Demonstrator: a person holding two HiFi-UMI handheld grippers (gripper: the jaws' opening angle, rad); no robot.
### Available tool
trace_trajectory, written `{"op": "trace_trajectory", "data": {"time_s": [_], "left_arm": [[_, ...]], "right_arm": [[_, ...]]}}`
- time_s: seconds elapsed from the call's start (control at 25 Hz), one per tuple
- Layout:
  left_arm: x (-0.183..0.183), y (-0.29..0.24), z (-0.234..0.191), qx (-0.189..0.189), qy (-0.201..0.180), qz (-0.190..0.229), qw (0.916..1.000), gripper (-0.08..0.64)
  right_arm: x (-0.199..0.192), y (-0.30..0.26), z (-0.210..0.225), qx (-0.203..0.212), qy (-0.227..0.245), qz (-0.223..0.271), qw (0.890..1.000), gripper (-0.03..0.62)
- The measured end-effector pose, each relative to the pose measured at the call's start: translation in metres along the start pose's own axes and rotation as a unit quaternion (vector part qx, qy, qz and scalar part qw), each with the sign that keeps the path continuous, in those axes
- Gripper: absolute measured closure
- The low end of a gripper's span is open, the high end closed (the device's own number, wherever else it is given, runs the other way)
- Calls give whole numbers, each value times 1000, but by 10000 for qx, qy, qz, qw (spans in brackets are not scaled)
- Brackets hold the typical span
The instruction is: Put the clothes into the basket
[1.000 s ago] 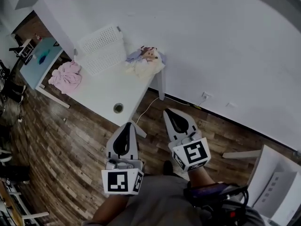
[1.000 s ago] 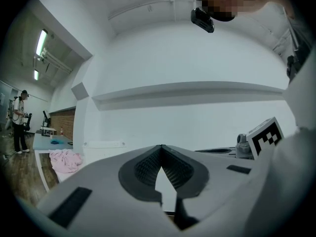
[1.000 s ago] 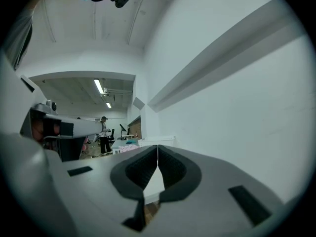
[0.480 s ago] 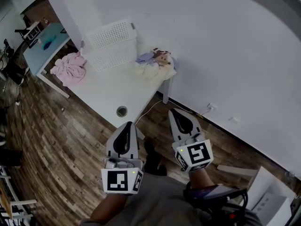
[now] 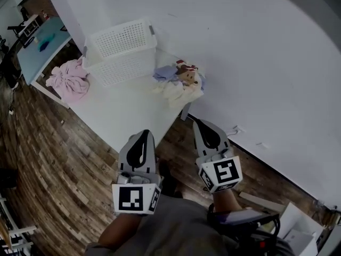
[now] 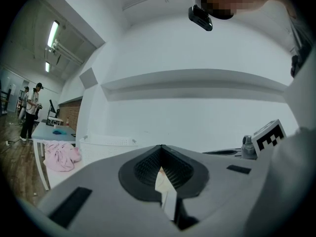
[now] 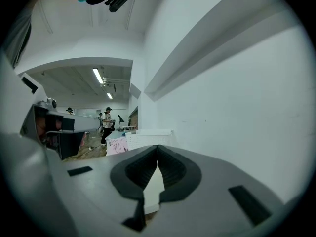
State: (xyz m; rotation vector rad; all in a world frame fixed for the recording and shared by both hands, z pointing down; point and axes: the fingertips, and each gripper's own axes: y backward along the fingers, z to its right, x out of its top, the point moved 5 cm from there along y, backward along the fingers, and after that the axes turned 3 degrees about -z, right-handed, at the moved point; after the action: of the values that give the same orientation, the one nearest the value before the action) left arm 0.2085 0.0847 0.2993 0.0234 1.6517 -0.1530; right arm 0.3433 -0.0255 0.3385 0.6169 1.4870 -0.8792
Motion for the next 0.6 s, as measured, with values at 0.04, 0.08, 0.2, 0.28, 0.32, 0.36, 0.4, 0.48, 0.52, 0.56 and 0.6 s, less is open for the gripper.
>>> {"op": "trace_trajectory", "data": {"time_s": [0.04, 0.08, 0.2, 0.28, 0.32, 0.36, 0.4, 0.48, 0.52, 0.56, 0.6], "left_arm": [[2, -9, -5, -23, -10, 17, 10000, 552], [5, -17, -9, -50, -21, 46, 10000, 552], [16, -38, -22, -137, -56, 189, 9997, 552], [26, -50, -31, -185, -77, 298, 9994, 552], [30, -56, -35, -206, -84, 353, 9991, 552], [35, -61, -40, -226, -88, 407, 9989, 552], [39, -65, -44, -243, -87, 458, 9986, 552], [44, -72, -52, -262, -49, 542, 9982, 552], [44, -75, -55, -265, -14, 570, 9980, 552], [44, -78, -57, -270, 23, 585, 9979, 552], [44, -82, -59, -278, 52, 589, 9979, 552]], "right_arm": [[3, -9, 4, -21, 5, 19, 10000, 584], [6, -18, 7, -42, 9, 44, 10000, 584], [19, -40, 15, -113, 20, 148, 9998, 583], [30, -53, 19, -181, 79, 230, 9995, 583], [36, -60, 21, -215, 116, 273, 9993, 584], [41, -66, 23, -248, 148, 312, 9991, 583], [46, -71, 24, -279, 174, 344, 9989, 583], [52, -81, 26, -327, 234, 379, 9985, 583], [54, -84, 28, -351, 271, 380, 9983, 583], [55, -87, 30, -375, 305, 370, 9981, 583], [56, -90, 32, -397, 329, 355, 9980, 583]]}}
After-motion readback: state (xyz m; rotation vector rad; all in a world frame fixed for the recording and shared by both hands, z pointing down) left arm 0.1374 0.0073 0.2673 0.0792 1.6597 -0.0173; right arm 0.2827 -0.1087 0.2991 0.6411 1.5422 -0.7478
